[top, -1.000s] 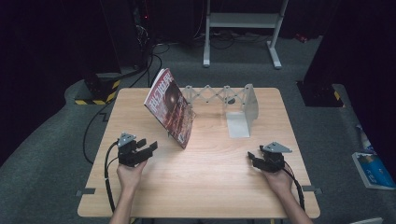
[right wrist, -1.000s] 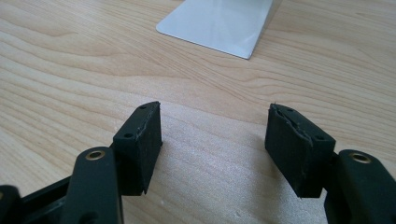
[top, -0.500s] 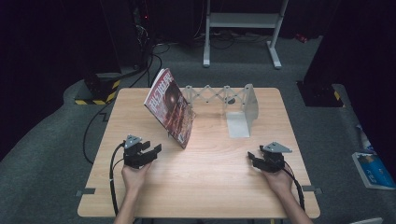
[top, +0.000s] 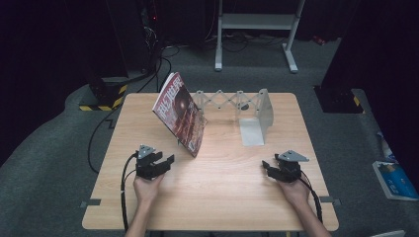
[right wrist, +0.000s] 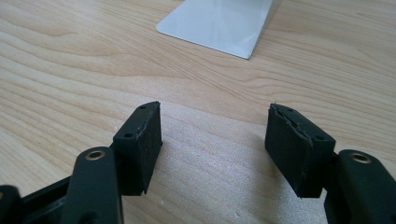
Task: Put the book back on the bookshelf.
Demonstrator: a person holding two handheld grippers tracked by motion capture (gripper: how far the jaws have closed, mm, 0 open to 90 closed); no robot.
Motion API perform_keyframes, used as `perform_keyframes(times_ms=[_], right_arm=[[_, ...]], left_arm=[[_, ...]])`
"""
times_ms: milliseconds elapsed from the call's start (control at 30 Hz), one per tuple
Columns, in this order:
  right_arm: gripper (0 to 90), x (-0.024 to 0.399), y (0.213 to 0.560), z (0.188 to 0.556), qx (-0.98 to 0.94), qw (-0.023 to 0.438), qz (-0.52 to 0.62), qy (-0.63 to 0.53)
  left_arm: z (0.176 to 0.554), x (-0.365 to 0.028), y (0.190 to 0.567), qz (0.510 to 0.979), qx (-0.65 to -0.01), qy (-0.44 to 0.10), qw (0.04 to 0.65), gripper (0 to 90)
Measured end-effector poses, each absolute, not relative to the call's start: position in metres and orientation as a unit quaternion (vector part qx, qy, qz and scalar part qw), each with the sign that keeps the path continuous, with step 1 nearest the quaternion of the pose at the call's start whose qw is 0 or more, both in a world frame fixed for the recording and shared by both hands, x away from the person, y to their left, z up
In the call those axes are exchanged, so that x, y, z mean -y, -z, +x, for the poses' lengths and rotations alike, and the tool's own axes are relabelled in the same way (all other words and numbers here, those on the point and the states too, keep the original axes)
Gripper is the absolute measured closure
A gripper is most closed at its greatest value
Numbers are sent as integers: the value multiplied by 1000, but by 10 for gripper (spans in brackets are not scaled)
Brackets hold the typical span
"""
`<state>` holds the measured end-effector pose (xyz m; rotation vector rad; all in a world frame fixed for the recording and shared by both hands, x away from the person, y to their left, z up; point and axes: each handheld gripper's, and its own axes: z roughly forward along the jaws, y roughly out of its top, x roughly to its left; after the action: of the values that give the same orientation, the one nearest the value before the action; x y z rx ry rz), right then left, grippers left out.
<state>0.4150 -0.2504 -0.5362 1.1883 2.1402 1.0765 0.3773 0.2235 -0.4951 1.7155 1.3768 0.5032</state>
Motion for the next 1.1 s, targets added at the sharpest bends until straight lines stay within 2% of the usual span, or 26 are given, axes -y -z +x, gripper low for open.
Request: perform_keyframes(times_ms=[1100], right_arm=[[365,250,536,415,-778,232,432,-392]], left_arm=[[392,-207,524,699,-569,-199,386,440]])
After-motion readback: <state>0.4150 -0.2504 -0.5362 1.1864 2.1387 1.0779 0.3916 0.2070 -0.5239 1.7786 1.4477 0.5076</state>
